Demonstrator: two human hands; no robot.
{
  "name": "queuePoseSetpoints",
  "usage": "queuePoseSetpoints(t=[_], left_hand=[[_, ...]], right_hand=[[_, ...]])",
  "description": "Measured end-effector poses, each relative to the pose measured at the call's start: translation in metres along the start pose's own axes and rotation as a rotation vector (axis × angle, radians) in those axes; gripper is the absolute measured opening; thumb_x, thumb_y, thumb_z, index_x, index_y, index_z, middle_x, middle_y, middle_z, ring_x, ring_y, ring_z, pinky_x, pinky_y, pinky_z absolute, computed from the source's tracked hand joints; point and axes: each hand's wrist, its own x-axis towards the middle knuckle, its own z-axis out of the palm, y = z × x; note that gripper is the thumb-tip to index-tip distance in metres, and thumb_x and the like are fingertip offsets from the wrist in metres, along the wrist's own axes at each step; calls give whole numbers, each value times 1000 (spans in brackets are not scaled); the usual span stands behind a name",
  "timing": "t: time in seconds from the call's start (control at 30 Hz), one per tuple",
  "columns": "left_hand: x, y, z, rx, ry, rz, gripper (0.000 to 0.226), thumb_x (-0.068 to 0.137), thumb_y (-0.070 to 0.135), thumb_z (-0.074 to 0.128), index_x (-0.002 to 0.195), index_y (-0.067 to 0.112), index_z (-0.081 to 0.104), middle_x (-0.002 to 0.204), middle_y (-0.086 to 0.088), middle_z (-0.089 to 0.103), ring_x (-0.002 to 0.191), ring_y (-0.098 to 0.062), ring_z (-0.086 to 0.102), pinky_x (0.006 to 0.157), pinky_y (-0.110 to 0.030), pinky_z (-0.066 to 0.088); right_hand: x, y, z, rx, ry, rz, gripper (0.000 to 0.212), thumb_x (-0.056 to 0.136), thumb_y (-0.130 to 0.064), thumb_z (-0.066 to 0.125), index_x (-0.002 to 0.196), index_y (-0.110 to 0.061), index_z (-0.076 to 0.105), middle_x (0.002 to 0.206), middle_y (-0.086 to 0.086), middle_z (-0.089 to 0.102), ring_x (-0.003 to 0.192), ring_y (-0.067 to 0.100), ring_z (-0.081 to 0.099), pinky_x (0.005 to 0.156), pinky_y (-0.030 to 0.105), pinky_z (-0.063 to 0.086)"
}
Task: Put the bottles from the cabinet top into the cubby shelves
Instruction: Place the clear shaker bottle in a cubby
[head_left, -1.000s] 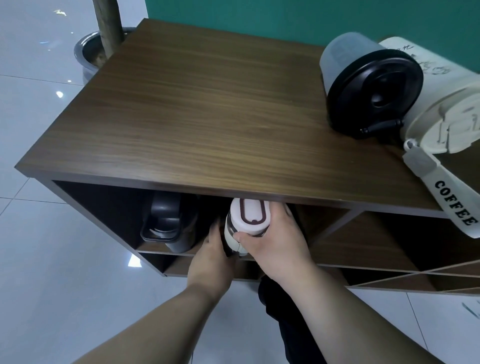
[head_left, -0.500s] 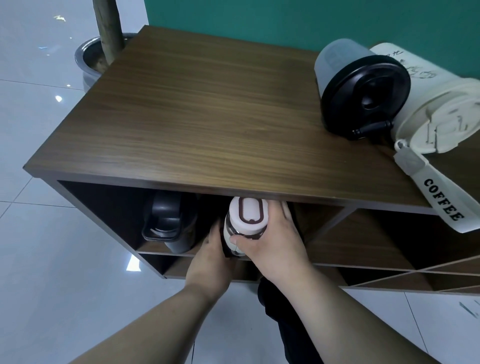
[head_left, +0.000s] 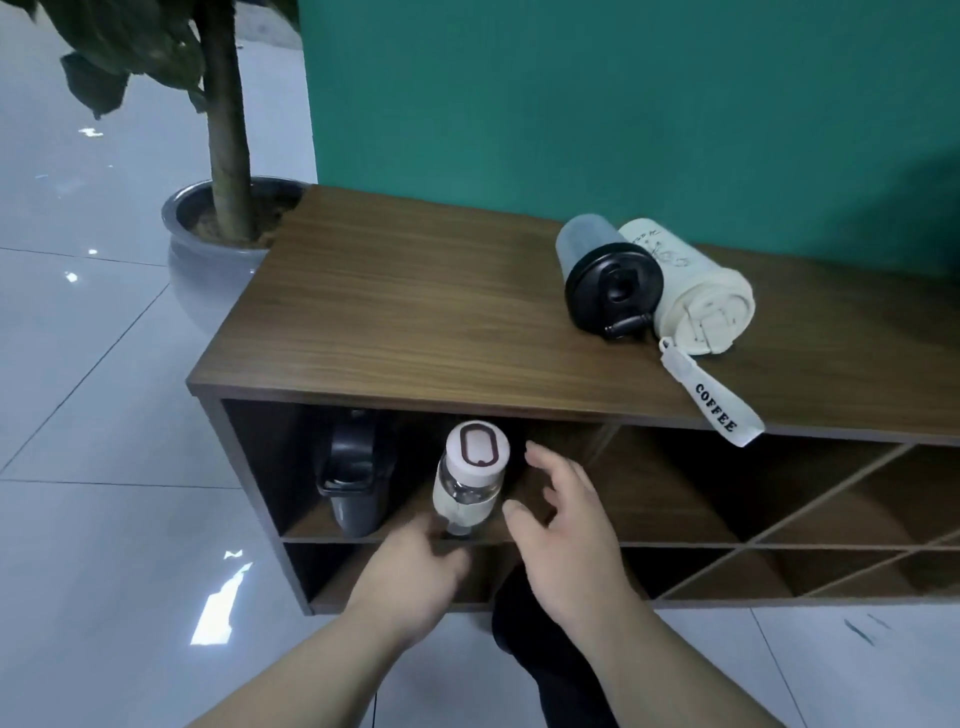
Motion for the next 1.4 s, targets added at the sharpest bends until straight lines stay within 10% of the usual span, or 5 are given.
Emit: queuePoseSetpoints(t=[0.2,0.5,0.83,0.93,1.4], left_hand=[[-31,23,-19,-88,23,129,9,96,36,71,103,33,68,104,7,74,78,-5,64,71,-25,47],[-25,40,-22,-64,-71,250,9,97,27,70,89,24,70,82,17,66,66,2,57,66,-18,42],[-12,41,-19,-70,-151,295,11,101,28,65,92,34,67,89,11,73,60,15,57,61,-2,45],[-8,41,-17,-63,-140,297,13,100,29,66,89,36,67,96,5,78,59,12,57,61,-4,45],[-33,50,15,-443,-198,365,66,66,37,81,128,28,64,110,15,77,92,-2,70,88,-20,57]], right_hand=[[15,-56,-62,235,344,3,31,91,-21,72,120,-29,63,117,-4,69,100,1,65,83,12,47],[100,-103,-64,172,499,389,99,60,-76,69,130,-10,48,119,9,66,108,36,60,89,44,48],[167,-93,-50,380,572,478,114,80,-71,51,158,-6,0,166,21,22,153,41,21,124,52,15],[150,-103,-50,354,718,518,134,58,-63,72,157,-10,1,153,14,43,140,41,42,116,53,33],[-11,-28,-179,360,-1,-271,81,57,-33,80,135,-41,56,127,-12,65,117,15,64,97,34,53]])
